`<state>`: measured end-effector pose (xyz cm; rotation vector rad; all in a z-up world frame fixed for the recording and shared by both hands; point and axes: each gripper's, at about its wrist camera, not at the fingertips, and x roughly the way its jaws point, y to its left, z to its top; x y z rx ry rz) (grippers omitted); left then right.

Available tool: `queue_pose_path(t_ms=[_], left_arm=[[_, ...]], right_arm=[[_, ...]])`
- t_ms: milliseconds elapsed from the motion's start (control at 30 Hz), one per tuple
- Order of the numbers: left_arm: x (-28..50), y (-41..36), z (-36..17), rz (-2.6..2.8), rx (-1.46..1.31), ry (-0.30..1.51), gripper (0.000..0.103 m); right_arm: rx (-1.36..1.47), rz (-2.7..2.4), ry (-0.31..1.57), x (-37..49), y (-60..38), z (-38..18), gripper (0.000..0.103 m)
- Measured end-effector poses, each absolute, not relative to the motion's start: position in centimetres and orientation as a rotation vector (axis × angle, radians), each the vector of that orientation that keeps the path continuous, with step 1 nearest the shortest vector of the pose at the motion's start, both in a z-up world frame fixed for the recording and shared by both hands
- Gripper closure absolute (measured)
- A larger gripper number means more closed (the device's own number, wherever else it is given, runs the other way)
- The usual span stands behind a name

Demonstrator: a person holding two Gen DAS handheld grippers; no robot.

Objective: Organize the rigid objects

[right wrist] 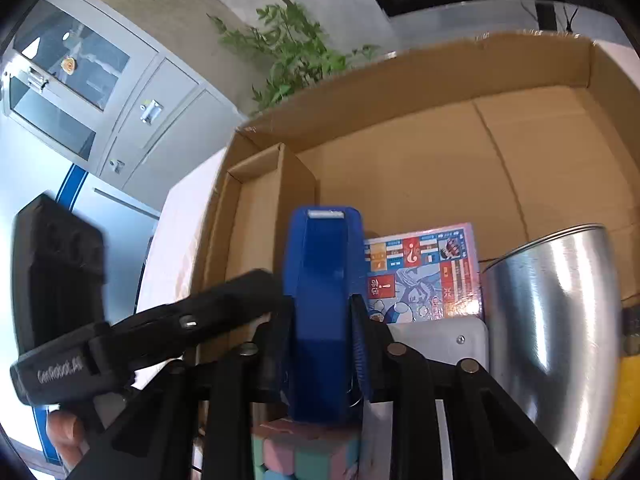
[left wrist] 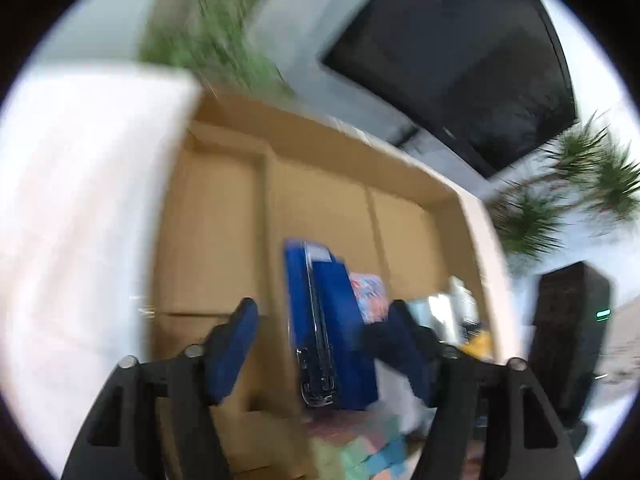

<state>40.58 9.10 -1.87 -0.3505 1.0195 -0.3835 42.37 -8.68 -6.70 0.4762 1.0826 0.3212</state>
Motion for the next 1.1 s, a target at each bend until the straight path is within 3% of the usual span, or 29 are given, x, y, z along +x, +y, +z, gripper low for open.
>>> queue_pose_path(t_ms=[67, 133, 267, 367, 633, 1100], left_arm=[[37.4, 9.2, 0.8, -0.329, -0.278, 0.899, 0.022], [33.0, 8.4, 3.3, -0.218, -0.154, 0.754, 0.021], [24.6, 5.5, 4.6, -0.082, 0.028, 0.562, 0.009], [20.5, 3.6, 3.6, -0.048, 0.030, 0.543, 0.003], [16.2, -1.7, 1.1, -0.055, 0.042, 0.596, 0.003], [9.8, -0.3, 1.6, 0.103, -0.026, 0.584, 0.003]], right_arm=[[0.383, 0.297, 0.994, 40.3, -8.9, -4.0, 0.037], [0.267, 0.281, 0.878, 37.1, -9.5, -1.6, 0.002], [-0.027, 0.106, 0.693, 29.3, -11.1, 0.0, 0.001], [-0.024, 0.040, 0.712, 25.4, -13.1, -0.9, 0.001], [-0.051, 0.012, 0.683, 18.1, -16.0, -0.9, 0.001], [-0.107, 0.131, 0.625, 11.7, -17.6, 0.2, 0.001]])
